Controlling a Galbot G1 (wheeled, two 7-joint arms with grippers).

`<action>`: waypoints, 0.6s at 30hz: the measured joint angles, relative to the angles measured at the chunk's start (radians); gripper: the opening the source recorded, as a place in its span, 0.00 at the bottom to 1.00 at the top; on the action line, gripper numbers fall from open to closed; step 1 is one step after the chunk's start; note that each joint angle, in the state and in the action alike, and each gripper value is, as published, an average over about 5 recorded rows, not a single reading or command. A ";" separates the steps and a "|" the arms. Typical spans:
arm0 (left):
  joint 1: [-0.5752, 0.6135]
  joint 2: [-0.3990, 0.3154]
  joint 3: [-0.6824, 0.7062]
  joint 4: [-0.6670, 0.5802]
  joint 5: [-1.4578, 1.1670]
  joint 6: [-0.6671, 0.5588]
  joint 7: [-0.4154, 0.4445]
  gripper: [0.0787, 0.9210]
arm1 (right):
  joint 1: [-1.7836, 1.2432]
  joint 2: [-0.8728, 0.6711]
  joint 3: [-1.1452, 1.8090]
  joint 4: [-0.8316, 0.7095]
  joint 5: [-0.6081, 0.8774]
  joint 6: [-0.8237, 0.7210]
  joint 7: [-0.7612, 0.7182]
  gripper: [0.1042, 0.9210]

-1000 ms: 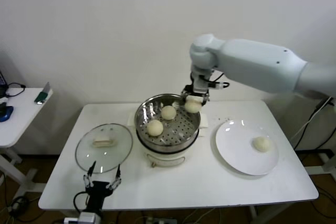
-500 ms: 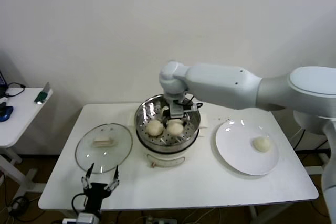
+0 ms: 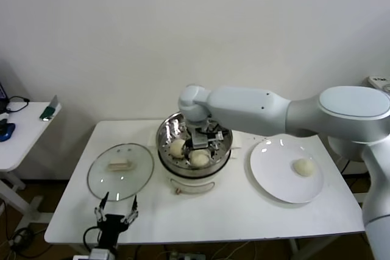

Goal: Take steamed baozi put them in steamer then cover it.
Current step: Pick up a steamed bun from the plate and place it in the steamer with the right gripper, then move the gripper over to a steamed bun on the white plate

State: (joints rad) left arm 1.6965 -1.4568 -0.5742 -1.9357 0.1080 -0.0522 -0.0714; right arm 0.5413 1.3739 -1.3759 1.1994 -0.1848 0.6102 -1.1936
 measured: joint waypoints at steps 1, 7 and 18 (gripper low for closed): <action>0.001 0.000 0.000 0.000 0.000 0.000 0.000 0.88 | 0.001 -0.001 0.003 -0.002 0.000 0.002 0.000 0.88; 0.007 -0.001 0.001 0.000 0.002 0.001 0.000 0.88 | 0.023 -0.013 0.021 -0.017 0.016 0.007 -0.005 0.88; 0.007 0.004 0.010 -0.002 0.006 0.001 -0.001 0.88 | 0.143 -0.158 -0.043 -0.020 0.200 -0.105 0.068 0.88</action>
State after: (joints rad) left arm 1.7036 -1.4529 -0.5643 -1.9374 0.1144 -0.0510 -0.0726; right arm 0.6848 1.2159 -1.4189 1.1792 0.0152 0.5056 -1.1252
